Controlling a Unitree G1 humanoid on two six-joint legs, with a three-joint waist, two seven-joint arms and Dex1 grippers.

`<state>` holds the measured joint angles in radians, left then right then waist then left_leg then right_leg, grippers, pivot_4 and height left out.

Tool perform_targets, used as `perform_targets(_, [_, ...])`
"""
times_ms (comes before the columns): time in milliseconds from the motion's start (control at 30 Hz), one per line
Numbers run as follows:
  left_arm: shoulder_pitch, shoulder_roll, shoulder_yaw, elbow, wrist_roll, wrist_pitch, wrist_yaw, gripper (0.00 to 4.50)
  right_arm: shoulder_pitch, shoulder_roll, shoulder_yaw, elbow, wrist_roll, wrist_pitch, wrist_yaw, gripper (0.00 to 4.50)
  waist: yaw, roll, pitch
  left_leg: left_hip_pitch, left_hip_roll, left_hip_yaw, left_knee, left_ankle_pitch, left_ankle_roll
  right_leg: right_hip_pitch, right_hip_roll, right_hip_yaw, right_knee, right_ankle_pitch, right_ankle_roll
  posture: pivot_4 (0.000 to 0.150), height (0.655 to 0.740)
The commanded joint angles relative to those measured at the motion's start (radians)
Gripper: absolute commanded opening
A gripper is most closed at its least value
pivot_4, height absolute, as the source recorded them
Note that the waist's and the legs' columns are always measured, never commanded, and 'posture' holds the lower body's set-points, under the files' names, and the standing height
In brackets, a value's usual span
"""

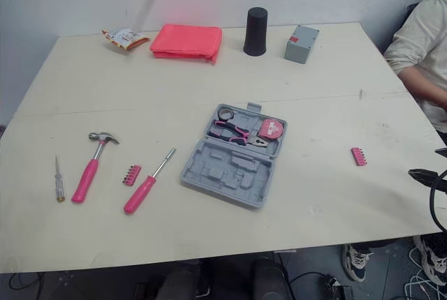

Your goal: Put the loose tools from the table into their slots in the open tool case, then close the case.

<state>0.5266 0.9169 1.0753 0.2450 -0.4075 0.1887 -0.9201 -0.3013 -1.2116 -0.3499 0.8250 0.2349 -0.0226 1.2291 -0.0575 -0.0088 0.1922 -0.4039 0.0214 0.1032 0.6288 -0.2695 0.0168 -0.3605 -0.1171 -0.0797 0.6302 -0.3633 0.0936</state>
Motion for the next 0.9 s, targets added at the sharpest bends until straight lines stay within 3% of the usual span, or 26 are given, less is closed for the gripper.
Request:
perform_targets(33, [-0.015, 0.004, -0.019, -0.001, 0.010, -0.005, 0.012, 4.45, -0.008, 0.005, -0.015, 0.001, 0.011, -0.022, -0.001, 4.50, 0.000, 0.000, 0.000, 0.000, 0.000, 0.000, 0.000, 0.000, 0.000, 0.000, 0.000, 0.000, 0.000, 0.000, 0.000, 0.150, 0.7361])
perform_targets(267, [-0.058, 0.030, -0.110, 0.012, 0.066, -0.010, 0.035, 4.45, -0.001, 0.029, -0.033, -0.008, 0.020, -0.037, -0.017, 4.50, 0.002, 0.000, 0.000, 0.001, 0.000, 0.002, 0.000, 0.000, 0.000, 0.000, 0.000, 0.002, 0.002, 0.000, 0.000, 0.150, 0.7361])
perform_targets(900, [-0.106, 0.027, -0.130, 0.019, 0.067, 0.002, 0.023, 4.45, 0.006, 0.039, -0.040, -0.016, 0.029, -0.039, -0.031, 4.50, 0.001, 0.000, 0.000, 0.002, 0.000, 0.003, 0.001, 0.002, 0.003, -0.001, 0.000, 0.002, 0.006, 0.000, 0.000, 0.150, 0.7361])
